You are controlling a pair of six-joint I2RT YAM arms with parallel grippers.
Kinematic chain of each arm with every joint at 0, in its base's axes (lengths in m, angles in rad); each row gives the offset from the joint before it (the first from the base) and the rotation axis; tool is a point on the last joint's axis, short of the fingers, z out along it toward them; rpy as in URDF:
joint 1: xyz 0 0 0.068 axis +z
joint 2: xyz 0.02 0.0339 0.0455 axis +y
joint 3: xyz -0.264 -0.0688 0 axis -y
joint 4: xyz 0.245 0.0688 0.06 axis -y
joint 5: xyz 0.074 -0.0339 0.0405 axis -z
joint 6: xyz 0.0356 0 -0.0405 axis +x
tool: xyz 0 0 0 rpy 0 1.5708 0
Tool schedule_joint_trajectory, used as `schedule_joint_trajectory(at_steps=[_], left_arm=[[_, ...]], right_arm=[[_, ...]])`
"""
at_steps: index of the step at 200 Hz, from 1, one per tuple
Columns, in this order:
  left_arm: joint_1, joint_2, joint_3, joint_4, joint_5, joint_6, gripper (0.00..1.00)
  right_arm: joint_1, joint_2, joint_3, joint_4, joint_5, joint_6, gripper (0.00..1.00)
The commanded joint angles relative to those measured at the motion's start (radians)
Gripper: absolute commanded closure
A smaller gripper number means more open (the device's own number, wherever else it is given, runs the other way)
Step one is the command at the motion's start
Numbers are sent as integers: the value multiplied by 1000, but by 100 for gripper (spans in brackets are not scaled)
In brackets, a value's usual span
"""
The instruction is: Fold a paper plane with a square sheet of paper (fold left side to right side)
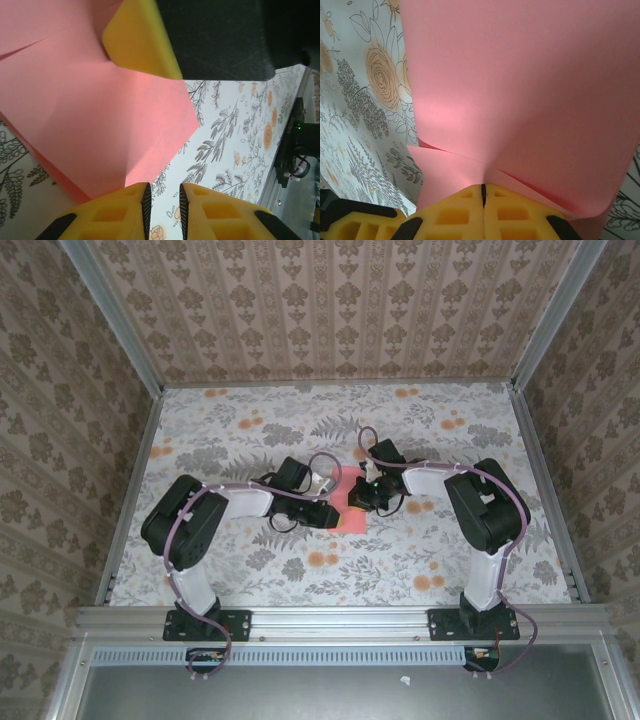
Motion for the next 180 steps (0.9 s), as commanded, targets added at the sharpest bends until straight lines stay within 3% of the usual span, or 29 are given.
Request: schedule_joint_trajectory(at_steps=[1, 180], left_arm=[[-3, 19, 29, -33, -22, 37, 76], [0, 30, 13, -63, -152, 67, 79]], right_arm=[[7, 41, 10, -87, 52, -25, 93], [7, 41, 15, -109, 67, -45, 93]])
